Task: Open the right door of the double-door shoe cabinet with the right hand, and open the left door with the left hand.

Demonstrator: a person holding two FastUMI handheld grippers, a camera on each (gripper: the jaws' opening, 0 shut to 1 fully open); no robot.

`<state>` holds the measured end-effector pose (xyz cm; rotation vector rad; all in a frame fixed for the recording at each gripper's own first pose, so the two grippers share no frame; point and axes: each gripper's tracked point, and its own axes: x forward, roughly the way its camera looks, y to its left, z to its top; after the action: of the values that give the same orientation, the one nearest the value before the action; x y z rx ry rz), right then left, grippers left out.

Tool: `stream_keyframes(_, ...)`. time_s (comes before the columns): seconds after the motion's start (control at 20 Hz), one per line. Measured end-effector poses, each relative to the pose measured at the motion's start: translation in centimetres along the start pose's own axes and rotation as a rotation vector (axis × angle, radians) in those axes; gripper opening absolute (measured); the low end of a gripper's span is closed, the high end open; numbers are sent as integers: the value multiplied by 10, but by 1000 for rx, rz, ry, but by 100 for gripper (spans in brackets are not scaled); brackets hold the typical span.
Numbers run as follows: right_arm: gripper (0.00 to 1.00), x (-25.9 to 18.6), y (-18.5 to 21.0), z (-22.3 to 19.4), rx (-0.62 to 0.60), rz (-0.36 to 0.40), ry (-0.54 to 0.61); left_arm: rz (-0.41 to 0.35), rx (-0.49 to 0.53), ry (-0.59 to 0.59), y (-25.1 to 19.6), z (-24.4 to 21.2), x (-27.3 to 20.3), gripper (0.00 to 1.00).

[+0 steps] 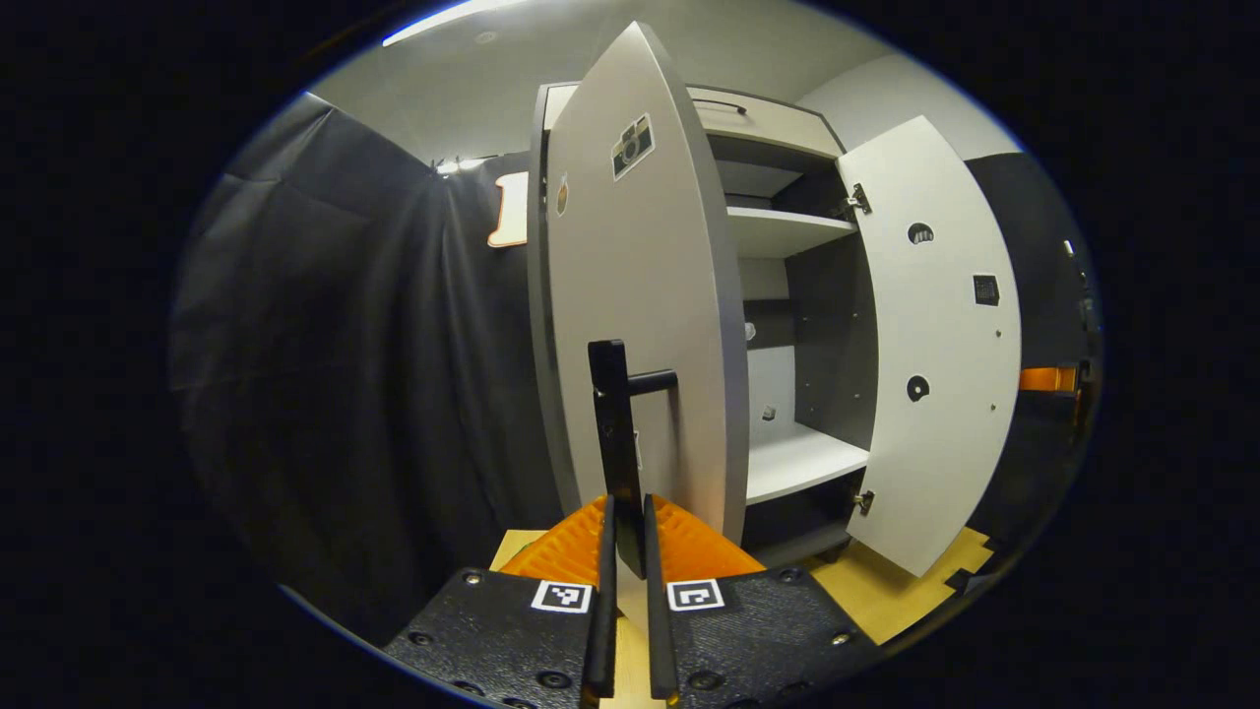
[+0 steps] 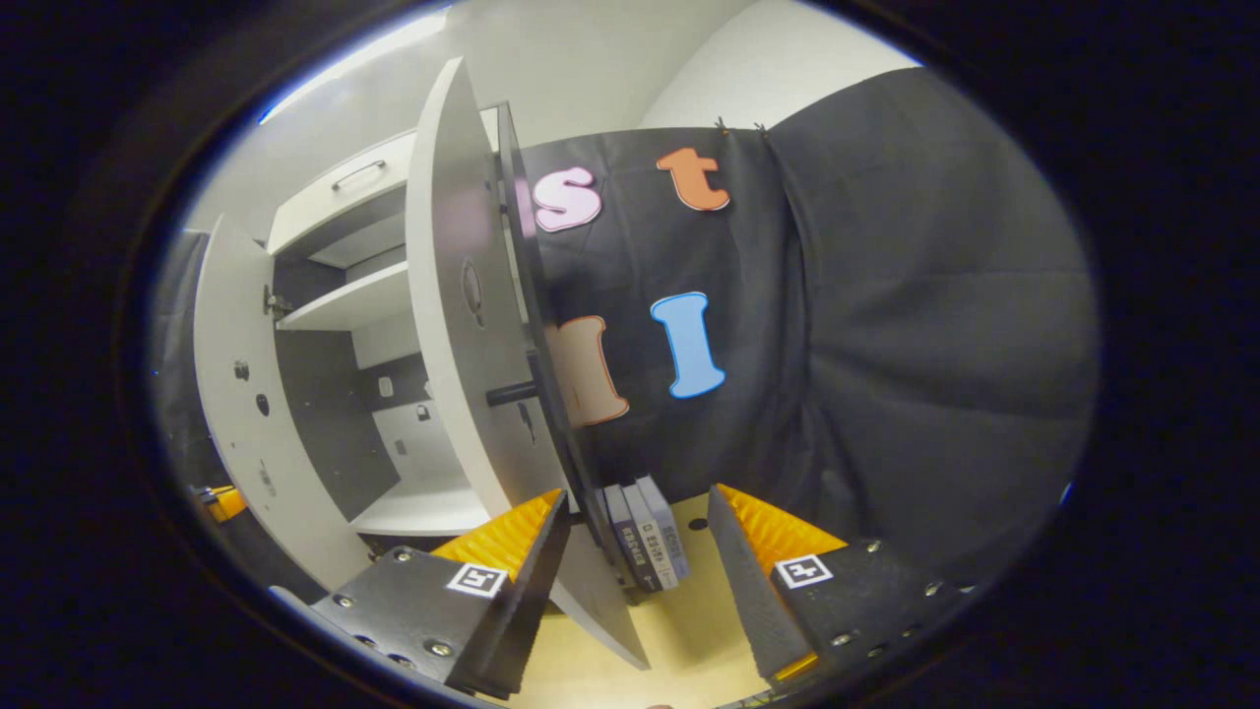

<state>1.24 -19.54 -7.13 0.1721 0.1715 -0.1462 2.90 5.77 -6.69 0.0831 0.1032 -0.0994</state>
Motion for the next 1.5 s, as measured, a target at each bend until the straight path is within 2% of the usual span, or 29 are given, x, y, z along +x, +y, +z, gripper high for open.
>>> stream_keyframes(0.1,84,-1,1,0,-8,5,-1,22,-24,-2,10,-1,-3,11)
stream_keyframes(0.3,83,-2,4,-1,7,16,-6,79,16,13,33,-4,-7,7)
stream_keyframes(0.45,84,-3,4,-1,13,14,-8,103,-26,10,47,-4,-7,7)
stream_keyframes(0.65,84,-3,2,3,16,11,-22,195,-3,14,83,-8,-10,7)
stream_keyframes(0.8,84,2,0,4,14,4,-20,164,-45,-4,76,-4,-11,0)
stream_keyframes(0.85,84,2,1,4,14,4,-21,163,-43,-6,79,-7,-9,5)
stream_keyframes(1.05,84,7,4,3,8,10,-15,166,-23,-12,80,-6,-8,5)
stream_keyframes(1.4,84,12,8,0,-7,12,-7,156,-81,-44,83,3,-15,7)
stream_keyframes(1.45,84,12,8,0,-8,10,-10,163,-72,-43,86,2,-16,10)
stream_keyframes(1.5,76,12,7,0,-11,4,-14,172,-63,-39,88,2,-18,13)
